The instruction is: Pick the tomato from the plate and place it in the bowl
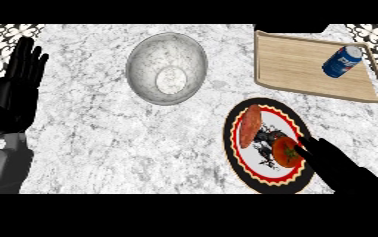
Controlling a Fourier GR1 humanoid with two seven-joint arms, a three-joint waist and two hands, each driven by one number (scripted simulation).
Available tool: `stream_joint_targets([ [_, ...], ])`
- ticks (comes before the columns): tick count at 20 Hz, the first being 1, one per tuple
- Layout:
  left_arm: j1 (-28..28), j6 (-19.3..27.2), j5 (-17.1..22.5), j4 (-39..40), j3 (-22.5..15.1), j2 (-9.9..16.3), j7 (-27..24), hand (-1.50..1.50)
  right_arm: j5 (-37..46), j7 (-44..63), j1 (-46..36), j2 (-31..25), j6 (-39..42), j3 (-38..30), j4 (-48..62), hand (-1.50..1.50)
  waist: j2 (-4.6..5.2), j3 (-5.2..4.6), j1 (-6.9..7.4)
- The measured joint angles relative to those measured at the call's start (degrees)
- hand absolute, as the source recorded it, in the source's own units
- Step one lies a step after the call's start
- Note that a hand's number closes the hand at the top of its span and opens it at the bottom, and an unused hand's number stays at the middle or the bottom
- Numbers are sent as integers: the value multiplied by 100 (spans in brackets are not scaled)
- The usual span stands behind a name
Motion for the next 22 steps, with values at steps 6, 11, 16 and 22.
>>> stream_joint_targets([
  [6, 77, -65, -173, -62, 111, -122, -43, 0, 93, -580, -182, 313, 7, -206, 489, -150, -2, 0, -10],
  [11, 62, -234, -225, 81, 255, -187, -101, 0, 386, -898, -434, 671, 25, -162, 871, -150, 0, -1, -9],
  [16, -7, -364, -287, 182, 385, -244, -129, 0, 793, -891, -515, 1002, 113, -94, 1053, -150, 0, 1, -13],
  [22, -10, -492, -314, 28, 529, -254, 60, 0, 1081, -1144, -888, 1320, 118, -223, 1771, -150, -1, 0, -3],
])
